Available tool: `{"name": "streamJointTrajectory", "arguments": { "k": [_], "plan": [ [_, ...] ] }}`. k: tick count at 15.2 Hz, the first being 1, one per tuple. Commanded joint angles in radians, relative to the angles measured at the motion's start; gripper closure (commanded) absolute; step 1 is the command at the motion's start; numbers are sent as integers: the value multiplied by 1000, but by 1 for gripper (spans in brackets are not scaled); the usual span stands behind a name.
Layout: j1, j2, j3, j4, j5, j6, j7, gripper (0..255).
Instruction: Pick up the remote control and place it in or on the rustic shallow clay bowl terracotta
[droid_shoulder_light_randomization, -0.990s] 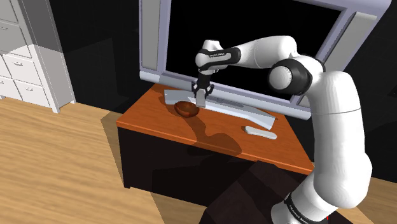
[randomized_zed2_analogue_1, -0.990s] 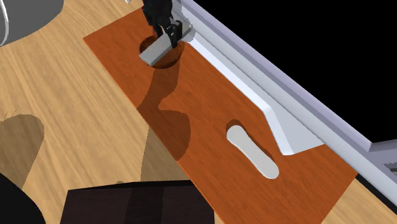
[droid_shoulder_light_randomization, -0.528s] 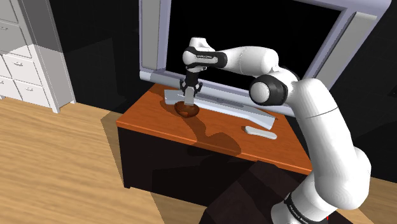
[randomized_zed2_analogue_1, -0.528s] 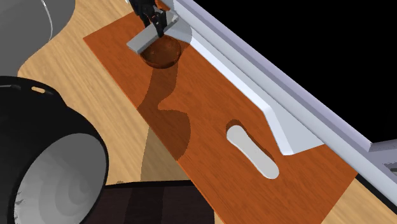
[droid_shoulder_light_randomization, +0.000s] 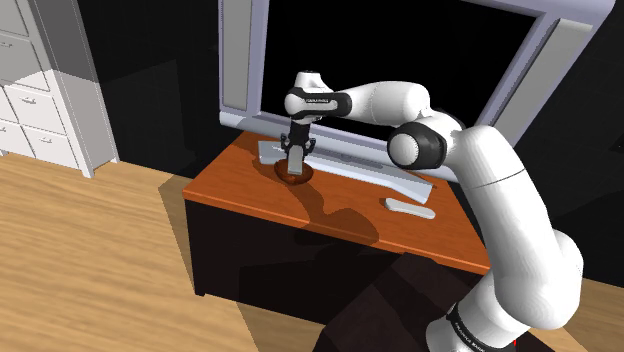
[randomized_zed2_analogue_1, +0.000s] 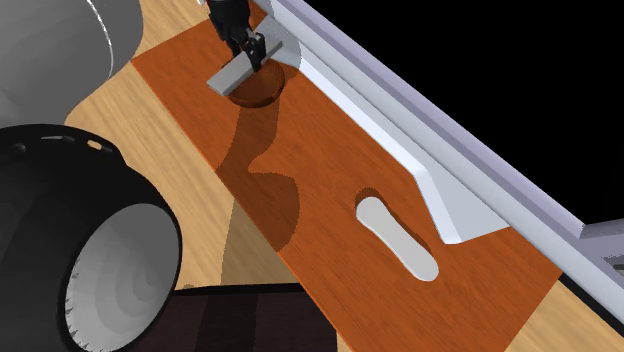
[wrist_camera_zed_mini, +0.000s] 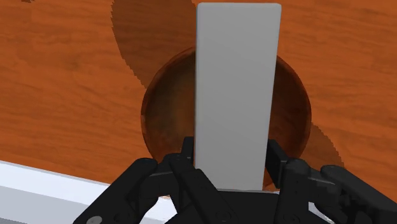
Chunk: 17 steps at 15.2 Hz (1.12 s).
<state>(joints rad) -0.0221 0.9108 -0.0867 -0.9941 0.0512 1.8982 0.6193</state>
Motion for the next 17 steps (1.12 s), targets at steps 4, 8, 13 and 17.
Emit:
{"name": "streamJointTrajectory", "arguments": {
  "k": [4,8,13,17],
  "plan": [
    [2,18,1,-37,1,56,0,255],
    [2,18,1,-37,1,56,0,255],
    [2,18,1,-37,1,56,0,0],
    [2,18,1,-36,1,55,0,0]
  ]
}}
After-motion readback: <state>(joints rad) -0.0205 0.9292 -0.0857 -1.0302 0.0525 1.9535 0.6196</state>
